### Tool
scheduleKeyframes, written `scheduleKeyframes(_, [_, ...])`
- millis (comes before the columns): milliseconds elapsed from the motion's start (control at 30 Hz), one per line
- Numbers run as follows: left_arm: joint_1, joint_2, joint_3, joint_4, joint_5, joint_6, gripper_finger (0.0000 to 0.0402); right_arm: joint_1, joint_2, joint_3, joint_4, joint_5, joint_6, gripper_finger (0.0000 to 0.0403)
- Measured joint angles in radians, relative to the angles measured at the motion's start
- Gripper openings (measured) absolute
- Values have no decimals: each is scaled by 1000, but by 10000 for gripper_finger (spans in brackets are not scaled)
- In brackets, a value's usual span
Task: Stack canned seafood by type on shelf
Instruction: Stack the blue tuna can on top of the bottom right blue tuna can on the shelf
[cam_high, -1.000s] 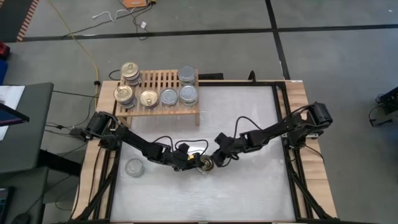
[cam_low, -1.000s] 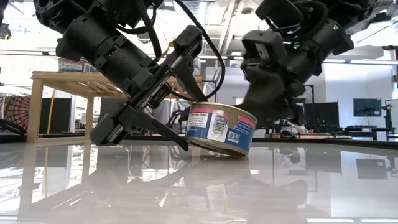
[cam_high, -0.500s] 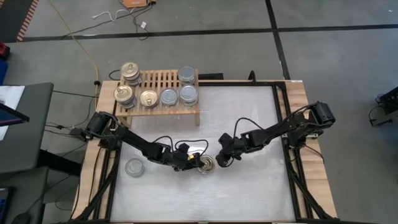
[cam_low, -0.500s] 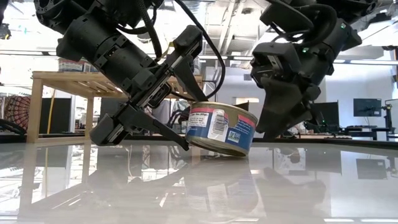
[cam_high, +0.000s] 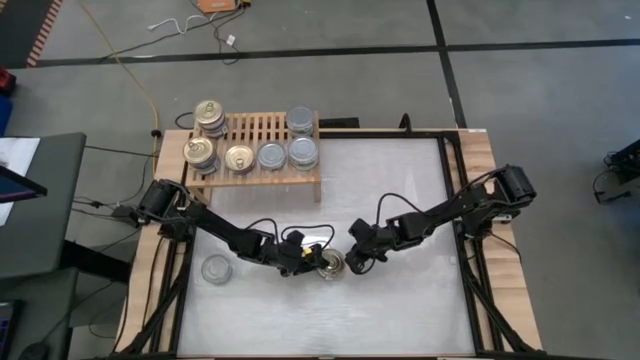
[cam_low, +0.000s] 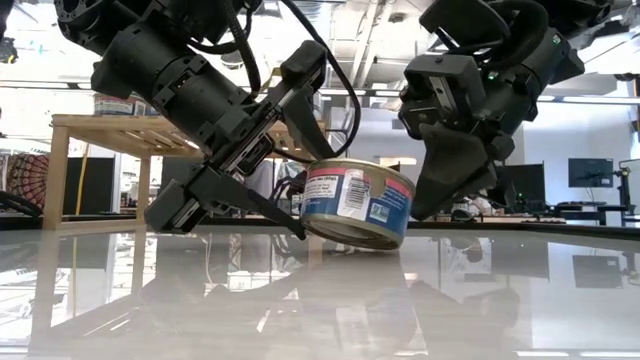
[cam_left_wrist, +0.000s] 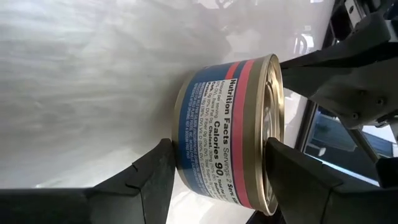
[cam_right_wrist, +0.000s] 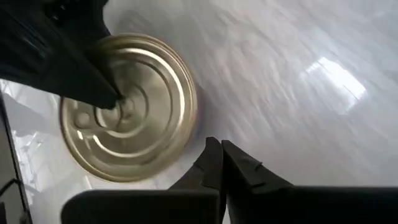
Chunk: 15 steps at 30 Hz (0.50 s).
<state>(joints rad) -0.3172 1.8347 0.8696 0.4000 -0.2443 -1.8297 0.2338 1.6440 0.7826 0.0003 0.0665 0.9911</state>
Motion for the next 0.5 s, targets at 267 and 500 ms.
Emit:
scheduleKeyframes(267, [0,-1,1,-43,-5,88,226,0,0,0,50,10,-32,25])
scheduleKeyframes(500, [0,0,0,-18,-50,117,226,-1,0,0,49,12,-51,29])
